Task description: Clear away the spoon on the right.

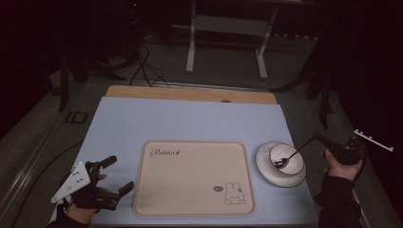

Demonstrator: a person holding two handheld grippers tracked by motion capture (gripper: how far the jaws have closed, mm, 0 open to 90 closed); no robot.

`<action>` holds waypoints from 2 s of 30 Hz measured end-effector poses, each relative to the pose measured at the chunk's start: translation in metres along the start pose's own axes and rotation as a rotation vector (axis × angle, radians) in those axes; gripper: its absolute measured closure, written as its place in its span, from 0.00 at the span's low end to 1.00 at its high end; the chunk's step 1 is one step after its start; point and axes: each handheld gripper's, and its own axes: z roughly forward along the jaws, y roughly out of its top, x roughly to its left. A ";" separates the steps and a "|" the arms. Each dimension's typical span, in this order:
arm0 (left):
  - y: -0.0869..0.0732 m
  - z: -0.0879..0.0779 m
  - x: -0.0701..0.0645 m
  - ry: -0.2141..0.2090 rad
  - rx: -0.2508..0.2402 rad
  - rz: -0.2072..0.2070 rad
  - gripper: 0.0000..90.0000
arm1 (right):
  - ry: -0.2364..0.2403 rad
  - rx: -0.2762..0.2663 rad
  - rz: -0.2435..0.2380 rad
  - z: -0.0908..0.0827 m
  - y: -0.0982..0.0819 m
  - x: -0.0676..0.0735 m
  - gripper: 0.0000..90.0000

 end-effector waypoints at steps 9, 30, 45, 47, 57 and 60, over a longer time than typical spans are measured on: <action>0.000 0.000 0.000 0.001 -0.001 -0.001 0.00 | -0.048 0.019 -0.100 -0.007 0.020 0.023 1.00; 0.000 0.000 0.000 -0.004 -0.001 0.000 0.00 | -0.015 0.057 -0.238 -0.009 0.061 0.076 1.00; 0.000 0.000 0.000 -0.005 0.000 0.005 0.00 | 0.103 0.109 -0.337 0.005 0.067 0.126 1.00; 0.000 0.000 0.000 -0.006 0.001 0.005 0.00 | 0.126 0.119 -0.349 0.009 0.066 0.133 1.00; 0.000 0.000 0.000 -0.006 0.002 0.007 0.00 | 0.238 0.201 -0.410 0.030 0.054 0.164 1.00; 0.000 0.000 0.000 -0.007 0.001 0.005 0.00 | 0.268 0.227 -0.426 0.037 0.049 0.170 1.00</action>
